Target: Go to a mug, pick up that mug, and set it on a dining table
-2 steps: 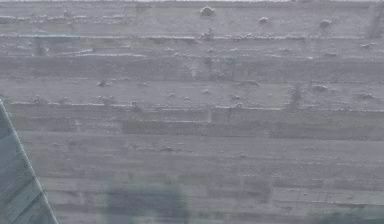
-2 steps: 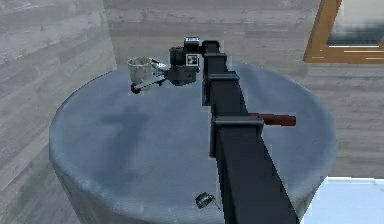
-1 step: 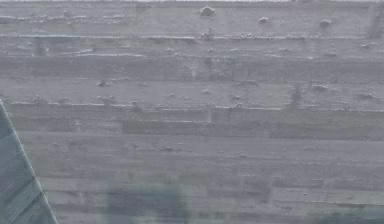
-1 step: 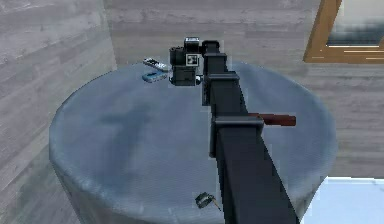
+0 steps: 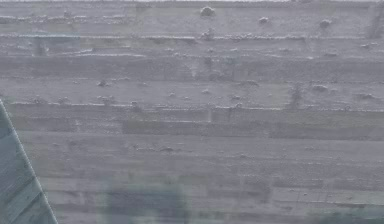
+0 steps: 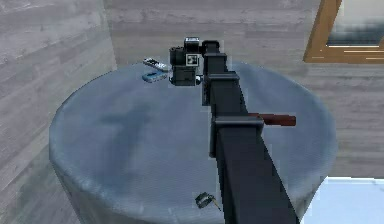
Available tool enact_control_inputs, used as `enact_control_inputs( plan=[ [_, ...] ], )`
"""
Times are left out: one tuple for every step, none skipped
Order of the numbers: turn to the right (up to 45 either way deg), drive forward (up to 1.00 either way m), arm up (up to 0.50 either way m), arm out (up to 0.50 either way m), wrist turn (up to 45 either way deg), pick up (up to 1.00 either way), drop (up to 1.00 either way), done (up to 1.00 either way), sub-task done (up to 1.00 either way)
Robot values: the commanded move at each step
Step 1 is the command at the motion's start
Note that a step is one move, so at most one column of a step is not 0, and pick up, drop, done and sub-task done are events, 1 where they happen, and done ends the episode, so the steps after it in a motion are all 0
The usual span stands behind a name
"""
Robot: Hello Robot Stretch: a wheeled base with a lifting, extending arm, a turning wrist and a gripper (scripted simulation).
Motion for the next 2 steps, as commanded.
enact_control_inputs(
  plan=[
    [0.0,0.0,0.0,0.0,0.0,0.0,1.0,0.0,0.0],
    [0.0,0.0,0.0,-0.1,0.0,0.0,0.0,0.0,0.0]
  ],
)
